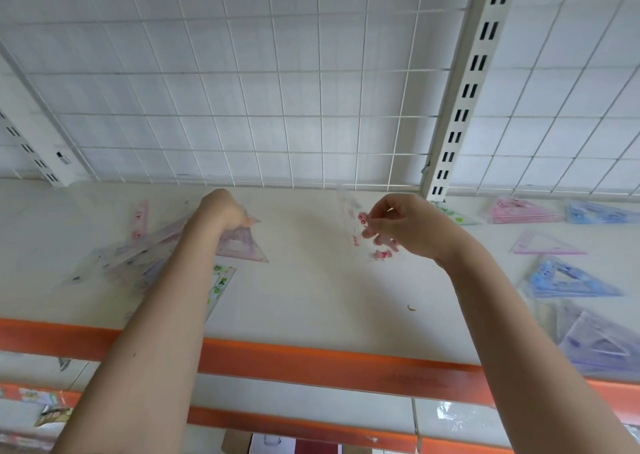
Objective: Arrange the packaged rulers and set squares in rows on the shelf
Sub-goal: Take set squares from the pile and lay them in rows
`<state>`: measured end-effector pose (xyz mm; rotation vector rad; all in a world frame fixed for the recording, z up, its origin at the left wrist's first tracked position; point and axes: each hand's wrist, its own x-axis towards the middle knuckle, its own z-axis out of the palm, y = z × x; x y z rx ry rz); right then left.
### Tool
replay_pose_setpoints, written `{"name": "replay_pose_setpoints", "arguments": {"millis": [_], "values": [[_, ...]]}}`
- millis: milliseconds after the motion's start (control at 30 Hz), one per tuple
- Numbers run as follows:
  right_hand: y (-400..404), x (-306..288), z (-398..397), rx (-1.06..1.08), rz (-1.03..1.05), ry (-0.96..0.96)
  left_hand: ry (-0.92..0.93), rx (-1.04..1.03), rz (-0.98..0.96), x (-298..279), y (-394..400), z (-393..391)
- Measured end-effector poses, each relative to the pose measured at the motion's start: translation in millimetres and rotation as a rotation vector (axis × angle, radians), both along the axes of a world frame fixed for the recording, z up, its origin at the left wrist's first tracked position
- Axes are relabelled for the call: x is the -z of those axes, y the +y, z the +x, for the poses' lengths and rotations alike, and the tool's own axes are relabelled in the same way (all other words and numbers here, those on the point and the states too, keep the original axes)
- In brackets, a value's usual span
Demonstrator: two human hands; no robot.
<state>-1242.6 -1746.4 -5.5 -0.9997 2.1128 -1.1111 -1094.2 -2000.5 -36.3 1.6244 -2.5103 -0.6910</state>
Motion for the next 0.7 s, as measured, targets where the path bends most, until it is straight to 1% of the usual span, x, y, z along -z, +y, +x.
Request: {"name": "replay_pose_setpoints", "arguments": {"millis": [133,200,300,367,533,700], "values": [[14.3,-4.5,-11.1,-0.006,-0.036,-0.070,0.182,0.030,-0.018,-14.4,17.2,-0.1],[23.6,-6.2,-16.7,-0.016,-0.036,-0.114,0.323,0.021,-0.018,-27.1,31.1,-2.2],[39.1,-8.6,-24.6,-0.039,-0.051,-0.204,0.551,-0.033,0.109,-45.0,58.4,-10.4],[50.9,-10.5,-29.5,-0.054,-0.059,-0.241,0.687,-0.010,0.204,-56.8,82.9,-15.6],[83.5,-12.2,-37.3,-0.080,-0.054,-0.287,0.846,0.126,0.346,-72.3,140.4,-28.9],[120.5,-5.5,-42.4,-0.008,-0.101,-0.323,1.027,0.143,0.499,-64.0,178.6,-48.7]]}}
